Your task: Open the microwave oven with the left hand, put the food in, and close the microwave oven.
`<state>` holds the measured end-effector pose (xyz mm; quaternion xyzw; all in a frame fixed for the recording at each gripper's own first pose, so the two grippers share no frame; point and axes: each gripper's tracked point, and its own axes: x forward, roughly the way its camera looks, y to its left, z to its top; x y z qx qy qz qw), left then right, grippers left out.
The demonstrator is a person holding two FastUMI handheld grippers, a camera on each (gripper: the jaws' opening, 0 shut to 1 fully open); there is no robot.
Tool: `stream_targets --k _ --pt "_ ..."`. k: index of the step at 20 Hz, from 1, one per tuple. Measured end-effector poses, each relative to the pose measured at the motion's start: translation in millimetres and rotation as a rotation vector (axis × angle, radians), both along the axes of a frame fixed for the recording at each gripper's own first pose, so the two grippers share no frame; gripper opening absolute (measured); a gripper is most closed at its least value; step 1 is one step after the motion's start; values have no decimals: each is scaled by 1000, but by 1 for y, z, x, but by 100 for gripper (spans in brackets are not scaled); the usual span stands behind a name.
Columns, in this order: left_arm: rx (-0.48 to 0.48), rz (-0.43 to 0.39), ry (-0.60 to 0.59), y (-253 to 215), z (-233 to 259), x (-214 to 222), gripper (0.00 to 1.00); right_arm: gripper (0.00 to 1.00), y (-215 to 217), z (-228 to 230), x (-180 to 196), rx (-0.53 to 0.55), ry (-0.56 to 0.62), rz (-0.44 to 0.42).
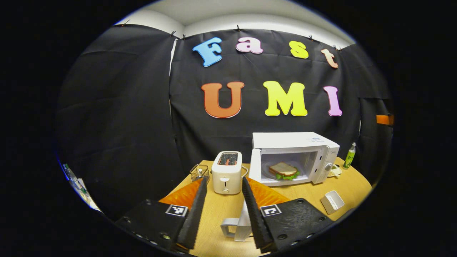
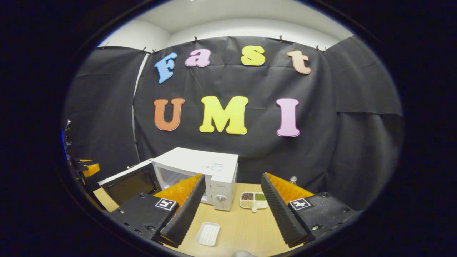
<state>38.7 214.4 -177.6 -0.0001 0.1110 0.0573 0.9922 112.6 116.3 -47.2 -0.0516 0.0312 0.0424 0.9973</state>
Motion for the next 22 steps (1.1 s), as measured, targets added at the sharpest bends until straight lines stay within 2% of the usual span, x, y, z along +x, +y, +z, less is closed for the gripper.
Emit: stream_targets --k 1,2,4,5,6,8,9,10,15,18,19,21,22 --pt "15 2 6 4 -4 0 37 99 -1 -3 0 -1 8 -5" --pt "29 1 15 7 -8 0 20 99 -1 -5 -1 3 16 -6" --pt "66 5 29 11 -16 0 18 100 -1 -11 -1 13 35 -11" --pt "75 3 42 15 -23 0 13 100 -2 -13 -1 18 45 -15" --pt "73 -3 58 16 -29 -1 2 100 -2 -16 -2 25 53 -19" --pt "72 -4 80 20 -39 0 2 100 -3 -19 -3 35 67 -28" --pt "70 -4 94 22 -49 0 7 100 -4 -23 -4 38 74 -32" --pt "61 -5 101 23 -56 1 1 100 -4 -26 -5 39 82 -37" --pt "13 -21 152 26 -91 0 0 100 -14 -32 -14 48 101 -67" --pt "20 -24 179 28 -107 1 0 100 -19 -34 -16 62 109 -86" --pt "9 -32 180 25 -108 0 0 92 -21 -35 -16 66 112 -91" --pt "-5 -43 183 20 -112 1 0 92 -21 -37 -18 76 120 -96" --pt "-2 -42 176 17 -112 1 0 99 -20 -37 -17 80 122 -96"
